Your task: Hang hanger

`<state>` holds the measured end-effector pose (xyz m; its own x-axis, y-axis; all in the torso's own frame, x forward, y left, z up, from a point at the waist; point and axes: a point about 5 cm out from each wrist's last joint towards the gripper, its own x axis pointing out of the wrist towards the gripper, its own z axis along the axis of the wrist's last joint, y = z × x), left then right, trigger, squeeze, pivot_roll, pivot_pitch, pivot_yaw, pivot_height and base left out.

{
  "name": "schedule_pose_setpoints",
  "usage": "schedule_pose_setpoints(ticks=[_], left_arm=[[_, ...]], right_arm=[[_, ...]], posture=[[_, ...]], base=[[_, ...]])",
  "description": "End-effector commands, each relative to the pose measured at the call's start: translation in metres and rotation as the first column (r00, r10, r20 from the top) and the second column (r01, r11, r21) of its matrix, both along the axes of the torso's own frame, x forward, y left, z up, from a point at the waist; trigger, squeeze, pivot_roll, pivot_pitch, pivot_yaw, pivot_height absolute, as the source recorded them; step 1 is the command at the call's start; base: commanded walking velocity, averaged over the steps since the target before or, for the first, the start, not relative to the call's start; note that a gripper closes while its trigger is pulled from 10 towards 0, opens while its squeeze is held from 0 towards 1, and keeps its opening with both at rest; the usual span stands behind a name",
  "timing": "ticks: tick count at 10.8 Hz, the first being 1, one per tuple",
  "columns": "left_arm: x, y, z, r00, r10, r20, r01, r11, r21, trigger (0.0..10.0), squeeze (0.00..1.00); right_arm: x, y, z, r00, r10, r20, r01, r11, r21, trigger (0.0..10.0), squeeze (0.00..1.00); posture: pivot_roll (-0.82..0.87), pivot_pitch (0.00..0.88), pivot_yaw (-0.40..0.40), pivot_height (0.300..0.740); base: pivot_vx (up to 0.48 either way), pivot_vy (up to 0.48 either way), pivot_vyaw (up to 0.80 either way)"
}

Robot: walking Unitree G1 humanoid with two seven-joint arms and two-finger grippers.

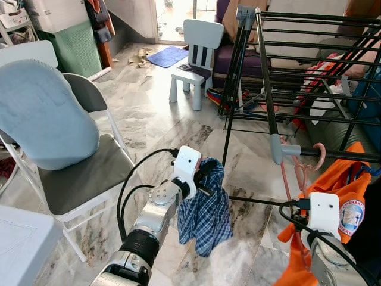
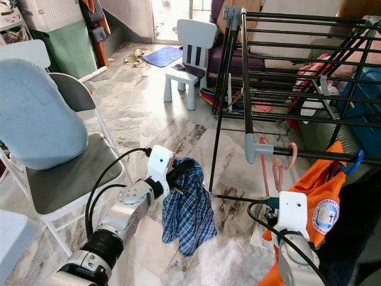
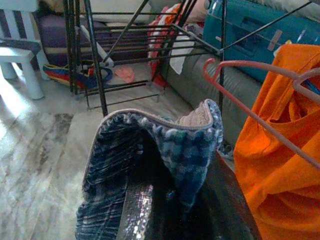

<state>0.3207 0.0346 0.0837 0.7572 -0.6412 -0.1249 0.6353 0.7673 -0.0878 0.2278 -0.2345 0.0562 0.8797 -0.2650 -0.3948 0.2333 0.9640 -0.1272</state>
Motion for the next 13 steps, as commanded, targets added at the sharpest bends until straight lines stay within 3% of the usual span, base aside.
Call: schedule_pose_setpoints(ticks=[1, 3, 4, 5, 6, 7, 8, 13], left_arm=[[0.0019, -0.0027, 0.0038, 1.000, -0.008, 0.009, 0.008, 1.000, 0.009, 10.0, 0.00], [0.0017, -0.0032, 0.0035, 1.000, -0.010, 0.007, 0.010, 1.000, 0.010, 10.0, 0.00], [0.0018, -0.0033, 0.0036, 1.000, -0.010, 0.006, 0.010, 1.000, 0.011, 10.0, 0.00], [0.0018, -0.0034, 0.0035, 1.000, -0.010, 0.006, 0.009, 1.000, 0.012, 10.0, 0.00], [0.0019, -0.0033, 0.0034, 1.000, -0.009, 0.006, 0.009, 1.000, 0.012, 10.0, 0.00], [0.0019, -0.0032, 0.0033, 1.000, -0.009, 0.005, 0.009, 1.000, 0.013, 10.0, 0.00], [0.0018, -0.0032, 0.0032, 1.000, -0.009, 0.005, 0.009, 1.000, 0.013, 10.0, 0.00], [0.0020, -0.0038, 0.0035, 1.000, -0.009, 0.005, 0.009, 1.000, 0.013, 10.0, 0.00]], right_arm=[[-0.0010, -0.0058, -0.0014, 1.000, -0.021, -0.016, 0.021, 1.000, -0.013, 10.0, 0.00], [-0.0002, -0.0057, -0.0013, 1.000, -0.017, -0.013, 0.017, 1.000, -0.008, 10.0, 0.00], [0.0014, -0.0063, -0.0007, 1.000, -0.020, -0.010, 0.020, 1.000, -0.009, 10.0, 0.67], [0.0024, -0.0067, -0.0010, 1.000, -0.018, -0.012, 0.018, 1.000, -0.008, 10.0, 0.35], [0.0027, -0.0067, -0.0012, 1.000, -0.016, -0.013, 0.016, 1.000, -0.007, 10.0, 0.20], [0.0027, -0.0070, -0.0017, 1.000, -0.016, -0.014, 0.016, 1.000, -0.004, 1.9, 0.00], [0.0026, -0.0077, -0.0024, 1.000, -0.017, -0.016, 0.017, 1.000, -0.003, 0.0, 0.00], [0.0036, -0.0094, -0.0024, 1.000, -0.017, -0.013, 0.017, 1.000, -0.006, 0.0, 0.00]], posture=[[-0.06, 0.000, -0.022, 0.740], [-0.07, 0.000, -0.022, 0.740], [-0.07, 0.000, -0.022, 0.740], [-0.06, 0.000, -0.022, 0.740], [-0.06, 0.000, -0.022, 0.740], [-0.06, 0.000, -0.023, 0.740], [-0.06, 0.000, -0.023, 0.740], [-0.06, 0.000, -0.022, 0.740]], base=[[0.000, 0.000, 0.00], [0.000, 0.000, 0.00], [0.000, 0.000, 0.00], [0.000, 0.000, 0.00], [0.000, 0.000, 0.00], [0.000, 0.000, 0.00], [0.000, 0.000, 0.00], [0.000, 0.000, 0.00]])
